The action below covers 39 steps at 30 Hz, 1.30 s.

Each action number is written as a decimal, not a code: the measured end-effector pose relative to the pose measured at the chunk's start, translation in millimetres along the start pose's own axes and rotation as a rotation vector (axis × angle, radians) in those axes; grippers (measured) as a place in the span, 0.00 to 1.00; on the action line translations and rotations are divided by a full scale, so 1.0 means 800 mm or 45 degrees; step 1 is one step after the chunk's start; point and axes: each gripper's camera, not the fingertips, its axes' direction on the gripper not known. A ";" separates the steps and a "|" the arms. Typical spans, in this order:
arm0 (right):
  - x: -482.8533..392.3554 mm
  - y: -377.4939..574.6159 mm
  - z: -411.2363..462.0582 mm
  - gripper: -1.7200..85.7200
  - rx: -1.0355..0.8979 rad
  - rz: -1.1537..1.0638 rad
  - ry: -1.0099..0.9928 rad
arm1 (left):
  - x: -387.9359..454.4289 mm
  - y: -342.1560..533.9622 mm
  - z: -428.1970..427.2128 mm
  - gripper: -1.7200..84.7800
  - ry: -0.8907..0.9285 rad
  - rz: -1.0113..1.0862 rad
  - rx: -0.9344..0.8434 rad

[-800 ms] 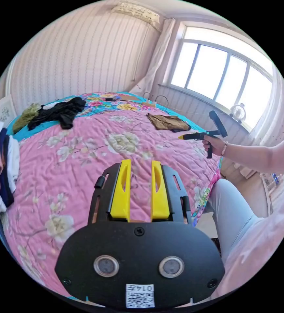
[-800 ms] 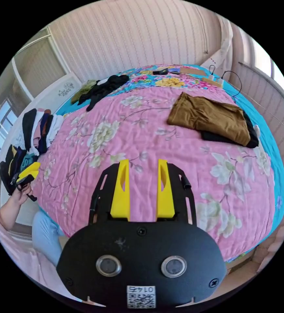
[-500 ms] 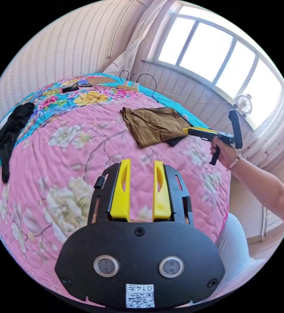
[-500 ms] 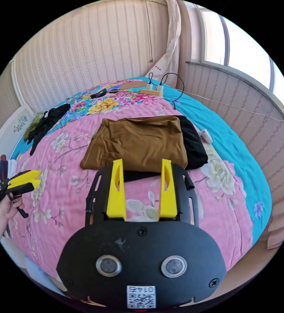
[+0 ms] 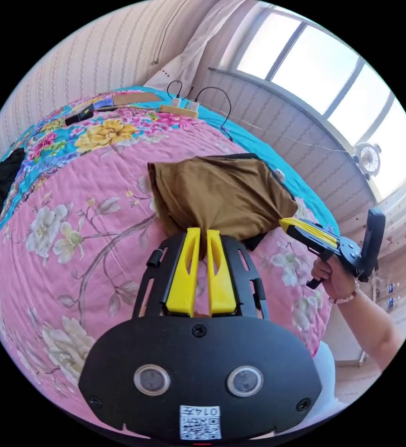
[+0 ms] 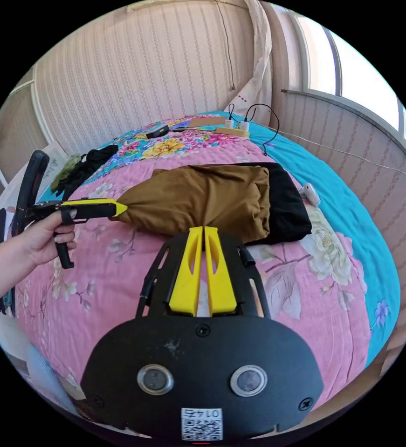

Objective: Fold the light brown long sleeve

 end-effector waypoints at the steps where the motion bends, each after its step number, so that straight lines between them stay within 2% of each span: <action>1: 0.001 0.010 -0.016 0.02 0.011 -0.037 -0.093 | 0.001 0.014 -0.033 0.03 0.024 0.046 0.054; 3: -0.001 0.030 -0.047 0.01 0.001 -0.074 -0.209 | 0.006 0.050 -0.092 0.03 0.060 0.150 0.111; 5: -0.016 0.078 -0.098 0.01 0.007 -0.112 -0.381 | 0.014 0.135 -0.170 0.03 0.082 0.285 0.120; 7: -0.038 0.127 -0.129 0.01 -0.070 -0.156 -0.544 | 0.020 0.223 -0.220 0.02 0.113 0.302 0.080; 10: -0.087 0.222 -0.147 0.01 -0.303 -0.238 -0.685 | 0.031 0.388 -0.265 0.02 0.186 0.170 -0.047; 12: -0.114 0.277 -0.136 0.01 -0.475 -0.263 -0.672 | 0.040 0.473 -0.261 0.02 0.138 0.045 -0.154; 13: -0.126 0.302 -0.131 0.01 -0.567 -0.254 -0.641 | 0.043 0.517 -0.254 0.01 0.043 -0.056 -0.238; 15: -0.135 0.319 -0.138 0.02 -0.580 -0.271 -0.575 | 0.040 0.563 -0.255 0.01 -0.047 -0.206 -0.288; 16: -0.134 0.317 -0.148 0.02 -0.561 -0.263 -0.562 | 0.035 0.580 -0.270 0.01 -0.060 -0.303 -0.227; 18: -0.129 0.305 -0.161 0.05 -0.489 -0.273 -0.563 | 0.026 0.592 -0.297 0.01 -0.047 -0.380 -0.078; 20: -0.125 0.279 -0.162 0.15 -0.383 -0.312 -0.433 | 0.010 0.585 -0.316 0.02 -0.103 -0.404 0.043; 23: -0.122 0.245 -0.134 0.22 -0.301 -0.255 -0.312 | -0.017 0.556 -0.310 0.10 -0.142 -0.497 0.154; 25: -0.117 0.233 -0.101 0.21 -0.370 -0.170 -0.321 | -0.031 0.541 -0.294 0.13 -0.113 -0.579 0.208; 26: -0.113 0.232 -0.074 0.17 -0.479 -0.120 -0.350 | -0.040 0.532 -0.277 0.13 -0.068 -0.630 0.165; 27: -0.111 0.233 -0.061 0.15 -0.548 -0.104 -0.371 | -0.044 0.529 -0.267 0.12 -0.047 -0.658 0.118; 29: -0.099 0.243 -0.038 0.07 -0.681 0.002 -0.383 | -0.056 0.525 -0.229 0.08 0.083 -0.754 -0.126; 33: -0.087 0.247 -0.070 0.03 -0.550 -0.029 -0.467 | -0.060 0.534 -0.251 0.03 0.205 -0.824 -0.051; 39: -0.107 0.193 -0.127 0.02 -0.333 -0.224 -0.666 | -0.042 0.513 -0.368 0.01 0.182 -0.615 0.227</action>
